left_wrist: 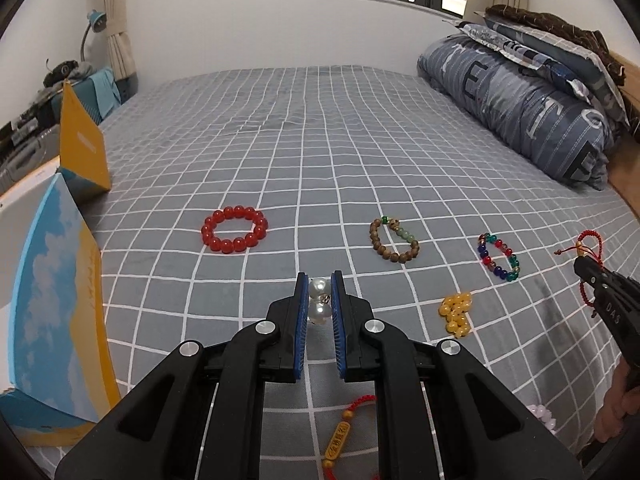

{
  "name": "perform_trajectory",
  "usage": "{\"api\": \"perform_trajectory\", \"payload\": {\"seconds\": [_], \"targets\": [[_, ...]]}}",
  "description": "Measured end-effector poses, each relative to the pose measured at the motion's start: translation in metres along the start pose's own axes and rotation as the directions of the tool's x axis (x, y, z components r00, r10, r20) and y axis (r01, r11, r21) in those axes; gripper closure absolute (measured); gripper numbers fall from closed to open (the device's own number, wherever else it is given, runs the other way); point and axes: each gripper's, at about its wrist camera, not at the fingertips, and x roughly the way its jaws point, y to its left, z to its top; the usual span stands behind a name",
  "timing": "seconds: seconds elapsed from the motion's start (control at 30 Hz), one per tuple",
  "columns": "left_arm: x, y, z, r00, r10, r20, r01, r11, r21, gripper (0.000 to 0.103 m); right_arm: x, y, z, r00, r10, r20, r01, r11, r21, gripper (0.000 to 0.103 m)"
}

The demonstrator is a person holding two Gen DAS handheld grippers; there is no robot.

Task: Organize jewelry
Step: 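Carry the pearl earring and red cord bracelet over the white box with both tools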

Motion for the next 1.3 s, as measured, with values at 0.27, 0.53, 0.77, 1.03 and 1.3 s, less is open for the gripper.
{"api": "perform_trajectory", "payload": {"seconds": [0.27, 0.53, 0.77, 1.03, 1.3], "targets": [[-0.030, 0.020, 0.023, 1.000, 0.005, 0.014, -0.004, 0.999, -0.038, 0.092, -0.025, 0.017, 0.017, 1.000, 0.029, 0.010, -0.029, 1.000, -0.003, 0.095], [-0.088, 0.082, 0.047, 0.996, 0.076, 0.044, -0.073, 0.994, -0.078, 0.092, -0.048, 0.094, 0.052, 0.989, 0.145, 0.001, -0.145, 0.987, -0.067, 0.095], [-0.122, 0.184, 0.047, 0.982, 0.185, -0.033, -0.188, 0.964, -0.190, 0.092, -0.089, 0.211, 0.078, 0.952, 0.306, -0.014, -0.304, 0.937, -0.171, 0.095], [-0.134, 0.292, 0.024, 0.935, 0.309, -0.172, -0.348, 0.892, -0.287, 0.092, -0.117, 0.355, 0.067, 0.895, 0.430, -0.122, -0.445, 0.832, -0.331, 0.095], [-0.137, 0.348, -0.013, 0.891, 0.334, -0.309, -0.431, 0.837, -0.337, 0.092, -0.116, 0.435, 0.039, 0.843, 0.446, -0.300, -0.535, 0.752, -0.386, 0.095]]}}
